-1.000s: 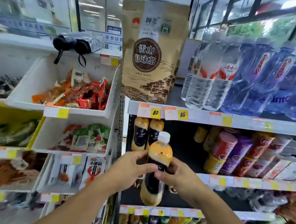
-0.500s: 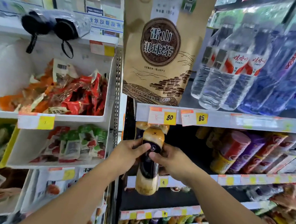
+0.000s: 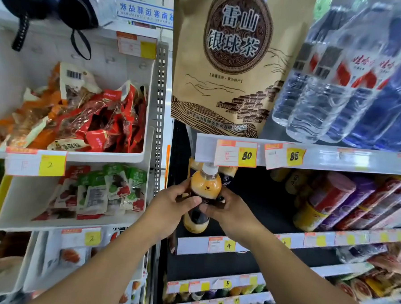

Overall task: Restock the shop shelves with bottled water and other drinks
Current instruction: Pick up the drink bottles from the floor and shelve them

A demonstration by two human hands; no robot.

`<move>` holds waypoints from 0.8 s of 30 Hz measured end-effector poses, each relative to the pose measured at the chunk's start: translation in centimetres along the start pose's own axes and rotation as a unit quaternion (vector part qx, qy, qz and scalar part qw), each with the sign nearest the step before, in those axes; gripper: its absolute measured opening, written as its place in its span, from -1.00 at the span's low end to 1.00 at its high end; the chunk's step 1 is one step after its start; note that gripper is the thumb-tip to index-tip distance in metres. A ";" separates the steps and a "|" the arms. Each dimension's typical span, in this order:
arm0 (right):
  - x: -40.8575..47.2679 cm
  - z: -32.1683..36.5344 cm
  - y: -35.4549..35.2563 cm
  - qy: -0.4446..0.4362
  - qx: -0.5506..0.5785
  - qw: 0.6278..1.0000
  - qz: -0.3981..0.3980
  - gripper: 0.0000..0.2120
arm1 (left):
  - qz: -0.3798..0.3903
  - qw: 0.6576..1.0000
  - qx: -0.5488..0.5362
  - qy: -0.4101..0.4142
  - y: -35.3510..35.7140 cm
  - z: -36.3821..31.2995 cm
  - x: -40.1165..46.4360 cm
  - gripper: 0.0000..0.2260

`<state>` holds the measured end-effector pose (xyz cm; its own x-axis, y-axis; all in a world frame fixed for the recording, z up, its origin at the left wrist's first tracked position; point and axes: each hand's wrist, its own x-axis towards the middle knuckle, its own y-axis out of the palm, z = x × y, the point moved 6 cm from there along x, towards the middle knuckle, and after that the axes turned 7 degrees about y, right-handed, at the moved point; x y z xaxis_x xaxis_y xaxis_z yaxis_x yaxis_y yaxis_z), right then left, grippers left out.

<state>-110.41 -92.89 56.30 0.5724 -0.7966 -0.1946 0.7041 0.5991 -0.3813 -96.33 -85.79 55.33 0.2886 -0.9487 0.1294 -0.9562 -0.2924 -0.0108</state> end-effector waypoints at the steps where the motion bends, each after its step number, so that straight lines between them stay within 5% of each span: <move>1: 0.0 -0.2 0.2 0.002 -0.002 1.000 -0.001 -0.60 | -0.005 1.000 0.015 -0.001 -0.1 0.2 -0.1 -0.63; 12: 0.5 -1.5 0.6 -0.009 0.001 1.000 -0.021 -0.54 | -0.030 0.999 0.014 -0.019 0.4 1.3 -0.4 -0.61; 17: -1.0 -2.8 0.3 -0.007 0.000 1.000 -0.022 -0.43 | -0.148 0.988 -0.014 -0.036 0.9 1.4 -2.9 -0.77; 20: -3.6 -4.4 -0.8 0.006 0.005 0.997 -0.079 -0.57 | -0.206 0.975 0.062 -0.048 1.5 1.9 -6.2 -0.82; 24: -7.3 -8.6 -1.3 0.016 -0.067 0.995 -0.076 -0.87 | -0.149 0.976 0.094 -0.128 5.0 5.0 -11.2 -0.82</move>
<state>-119.12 -88.61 50.47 0.4485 -0.8807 -0.1523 0.7183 0.4566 -0.5249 -104.06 -77.23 48.87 0.5775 -0.8105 -0.0981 -0.8097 -0.5533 -0.1953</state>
